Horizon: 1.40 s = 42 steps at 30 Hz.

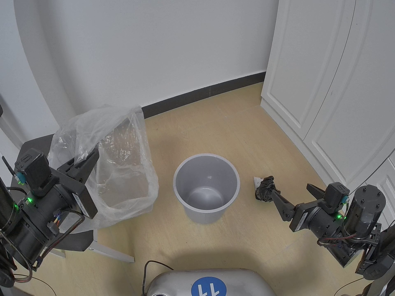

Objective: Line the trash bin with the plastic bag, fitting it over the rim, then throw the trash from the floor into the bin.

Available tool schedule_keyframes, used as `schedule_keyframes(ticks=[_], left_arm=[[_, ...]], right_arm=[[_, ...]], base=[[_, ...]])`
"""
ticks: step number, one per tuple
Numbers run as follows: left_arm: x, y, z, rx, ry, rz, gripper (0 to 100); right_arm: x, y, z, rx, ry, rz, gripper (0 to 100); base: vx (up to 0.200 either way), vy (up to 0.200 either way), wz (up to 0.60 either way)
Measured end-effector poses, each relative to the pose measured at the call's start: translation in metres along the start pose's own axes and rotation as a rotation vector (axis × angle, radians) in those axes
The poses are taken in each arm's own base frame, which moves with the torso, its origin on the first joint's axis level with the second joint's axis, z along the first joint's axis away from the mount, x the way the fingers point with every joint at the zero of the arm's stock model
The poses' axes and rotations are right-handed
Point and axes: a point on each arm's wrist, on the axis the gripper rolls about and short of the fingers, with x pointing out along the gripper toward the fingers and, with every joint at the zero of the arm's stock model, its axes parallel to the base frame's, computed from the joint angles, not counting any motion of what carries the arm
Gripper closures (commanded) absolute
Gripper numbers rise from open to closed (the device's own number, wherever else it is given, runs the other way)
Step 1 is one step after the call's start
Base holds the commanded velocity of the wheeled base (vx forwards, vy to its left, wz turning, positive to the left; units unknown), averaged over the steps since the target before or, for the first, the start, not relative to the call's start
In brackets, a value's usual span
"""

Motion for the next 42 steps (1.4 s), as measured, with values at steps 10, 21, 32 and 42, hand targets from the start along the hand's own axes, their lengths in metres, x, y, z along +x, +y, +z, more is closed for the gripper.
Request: schedule_keyframes(ticks=[10,21,32,42], left_arm=[[-0.005,-0.008,0.005,-0.077,-0.032,-0.097,100],[0.007,-0.018,0.008,-0.101,-0.023,-0.110,100],[0.022,-0.023,0.015,-0.107,-0.030,-0.060,100],[0.021,-0.023,0.020,-0.101,-0.049,-0.050,100]], right_arm=[[0.000,0.007,-0.001,0.049,-0.017,0.034,0],[0.020,0.022,-0.019,0.091,0.047,0.053,0],[0.059,0.057,-0.030,0.259,0.057,0.136,0],[0.082,0.079,-0.045,0.367,0.082,0.194,0]], base=[[0.000,0.000,0.00],[0.000,0.000,0.00],[0.000,0.000,0.00],[0.000,0.000,0.00]])
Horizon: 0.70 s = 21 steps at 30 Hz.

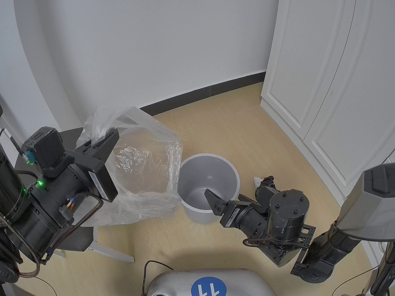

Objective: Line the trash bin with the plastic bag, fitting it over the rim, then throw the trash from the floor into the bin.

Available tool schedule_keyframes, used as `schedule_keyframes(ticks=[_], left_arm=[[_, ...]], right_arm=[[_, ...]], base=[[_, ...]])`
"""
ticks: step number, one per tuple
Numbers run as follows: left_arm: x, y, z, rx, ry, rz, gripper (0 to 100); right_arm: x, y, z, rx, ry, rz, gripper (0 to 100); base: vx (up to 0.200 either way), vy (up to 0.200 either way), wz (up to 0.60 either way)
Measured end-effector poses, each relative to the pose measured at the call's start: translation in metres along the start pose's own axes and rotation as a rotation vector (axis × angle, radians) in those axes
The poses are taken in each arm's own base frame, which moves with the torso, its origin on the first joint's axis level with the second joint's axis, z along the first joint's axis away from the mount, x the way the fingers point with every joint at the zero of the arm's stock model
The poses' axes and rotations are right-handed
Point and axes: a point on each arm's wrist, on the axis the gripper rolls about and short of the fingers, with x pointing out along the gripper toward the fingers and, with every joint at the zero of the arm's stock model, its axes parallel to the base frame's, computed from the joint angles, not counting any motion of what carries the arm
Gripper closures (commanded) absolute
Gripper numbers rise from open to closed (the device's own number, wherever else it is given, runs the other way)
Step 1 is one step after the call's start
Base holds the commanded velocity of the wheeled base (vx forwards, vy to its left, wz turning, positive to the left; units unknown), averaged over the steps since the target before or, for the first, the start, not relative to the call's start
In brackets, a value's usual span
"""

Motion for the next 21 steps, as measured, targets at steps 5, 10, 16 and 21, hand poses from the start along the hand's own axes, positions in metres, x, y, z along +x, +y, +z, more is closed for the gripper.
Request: schedule_keyframes(ticks=[5,10,16,21], left_arm=[[-0.004,-0.001,0.004,-0.007,-0.017,-0.017,100],[-0.014,-0.003,0.010,-0.022,-0.042,-0.055,100],[-0.026,-0.003,0.016,-0.037,-0.072,-0.129,100],[-0.034,-0.001,0.015,-0.040,-0.081,-0.200,100]], right_arm=[[0.012,0.000,-0.009,0.020,-0.046,0.028,0],[0.017,-0.002,-0.014,0.005,-0.074,0.042,0],[0.017,-0.003,-0.013,-0.012,-0.077,0.041,0],[0.014,-0.002,-0.010,-0.011,-0.082,0.045,0]], base=[[0.000,0.000,0.00],[0.000,0.000,0.00],[0.000,0.000,0.00],[0.000,0.000,0.00]])
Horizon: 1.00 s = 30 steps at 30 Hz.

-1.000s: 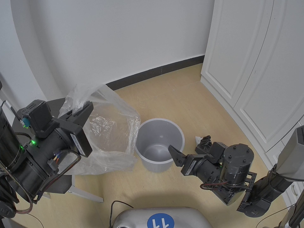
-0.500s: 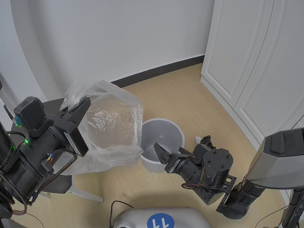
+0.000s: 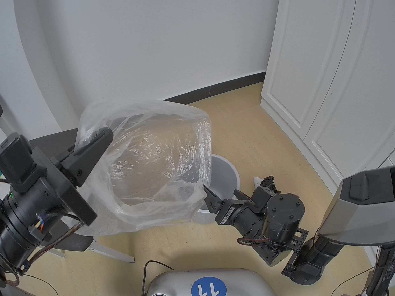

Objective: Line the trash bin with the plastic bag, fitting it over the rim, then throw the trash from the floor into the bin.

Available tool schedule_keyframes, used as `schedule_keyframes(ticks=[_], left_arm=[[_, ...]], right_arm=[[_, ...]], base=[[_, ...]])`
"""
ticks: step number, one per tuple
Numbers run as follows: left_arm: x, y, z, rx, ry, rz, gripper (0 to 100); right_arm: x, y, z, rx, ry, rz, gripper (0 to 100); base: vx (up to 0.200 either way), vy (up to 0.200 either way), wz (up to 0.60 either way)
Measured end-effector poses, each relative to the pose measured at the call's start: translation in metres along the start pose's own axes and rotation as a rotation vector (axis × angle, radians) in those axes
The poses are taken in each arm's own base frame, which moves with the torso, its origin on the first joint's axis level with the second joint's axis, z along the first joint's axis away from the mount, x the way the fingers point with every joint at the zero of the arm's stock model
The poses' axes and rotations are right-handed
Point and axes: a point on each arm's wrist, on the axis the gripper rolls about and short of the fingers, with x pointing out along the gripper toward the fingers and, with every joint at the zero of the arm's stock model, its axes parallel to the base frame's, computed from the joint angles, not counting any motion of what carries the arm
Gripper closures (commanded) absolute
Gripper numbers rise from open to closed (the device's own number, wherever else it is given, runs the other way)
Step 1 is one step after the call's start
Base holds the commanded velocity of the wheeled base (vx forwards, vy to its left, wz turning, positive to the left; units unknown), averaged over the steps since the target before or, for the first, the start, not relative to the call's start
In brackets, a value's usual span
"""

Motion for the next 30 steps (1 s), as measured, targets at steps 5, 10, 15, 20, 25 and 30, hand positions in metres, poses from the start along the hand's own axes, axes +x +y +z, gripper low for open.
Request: schedule_keyframes(ticks=[5,10,15,20,25,30], left_arm=[[-0.004,0.001,0.000,-0.001,-0.003,-0.009,100],[-0.005,0.002,-0.001,0.000,-0.002,-0.002,100],[-0.005,0.003,-0.001,0.002,0.000,0.003,100],[-0.006,0.004,-0.001,0.001,-0.002,0.005,100],[-0.007,0.004,-0.001,0.000,-0.005,0.003,100],[-0.011,0.004,0.001,-0.003,-0.013,-0.042,100]], right_arm=[[-0.005,0.000,0.005,-0.025,-0.003,0.002,0],[-0.020,-0.003,0.011,-0.153,0.017,-0.001,0],[-0.046,-0.010,0.018,-0.302,0.057,-0.003,0],[-0.064,-0.013,0.035,-0.334,0.060,0.040,0],[-0.069,-0.019,0.050,-0.316,0.044,0.078,0],[-0.070,-0.020,0.060,-0.247,0.025,0.102,0]], base=[[0.000,0.000,0.00],[0.000,0.000,0.00],[0.000,0.000,0.00],[0.000,0.000,0.00],[0.000,0.000,0.00],[0.000,0.000,0.00]])
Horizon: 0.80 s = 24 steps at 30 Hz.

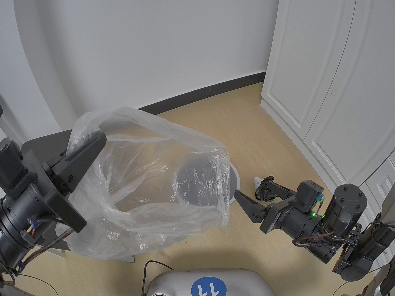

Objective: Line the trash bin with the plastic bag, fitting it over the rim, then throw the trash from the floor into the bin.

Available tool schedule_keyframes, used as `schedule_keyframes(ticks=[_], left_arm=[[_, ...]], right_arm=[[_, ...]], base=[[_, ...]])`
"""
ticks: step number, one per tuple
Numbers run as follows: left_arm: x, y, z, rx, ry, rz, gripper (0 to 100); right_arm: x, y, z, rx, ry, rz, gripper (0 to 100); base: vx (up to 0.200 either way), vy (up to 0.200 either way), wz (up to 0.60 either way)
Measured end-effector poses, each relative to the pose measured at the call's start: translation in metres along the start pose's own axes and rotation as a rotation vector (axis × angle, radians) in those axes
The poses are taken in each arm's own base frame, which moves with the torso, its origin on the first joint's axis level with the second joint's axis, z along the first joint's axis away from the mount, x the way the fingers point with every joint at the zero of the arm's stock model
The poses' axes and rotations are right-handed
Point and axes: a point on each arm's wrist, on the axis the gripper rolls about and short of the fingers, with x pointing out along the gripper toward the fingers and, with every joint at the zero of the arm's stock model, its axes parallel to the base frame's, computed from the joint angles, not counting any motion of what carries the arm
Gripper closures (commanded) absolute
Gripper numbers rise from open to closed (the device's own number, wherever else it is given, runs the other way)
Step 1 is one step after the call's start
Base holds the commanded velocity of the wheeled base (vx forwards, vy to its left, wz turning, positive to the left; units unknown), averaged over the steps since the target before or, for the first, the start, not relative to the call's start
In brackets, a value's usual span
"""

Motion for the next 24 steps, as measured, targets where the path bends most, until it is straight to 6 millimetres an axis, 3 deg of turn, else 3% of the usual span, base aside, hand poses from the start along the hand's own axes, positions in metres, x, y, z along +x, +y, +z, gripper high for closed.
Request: schedule_keyframes(ticks=[11,12,24], left_arm=[[-0.010,0.001,0.003,-0.004,-0.025,-0.052,100],[-0.010,0.001,0.004,-0.004,-0.026,-0.052,100],[-0.012,0.002,0.005,-0.004,-0.032,-0.053,100]], right_arm=[[0.010,0.008,0.007,0.157,0.019,0.038,0],[0.011,0.009,0.007,0.157,0.030,0.035,100],[0.018,0.026,0.004,0.178,0.230,-0.113,100]], base=[[0.000,0.000,0.00],[0.000,0.000,0.00],[0.000,0.000,0.00]])
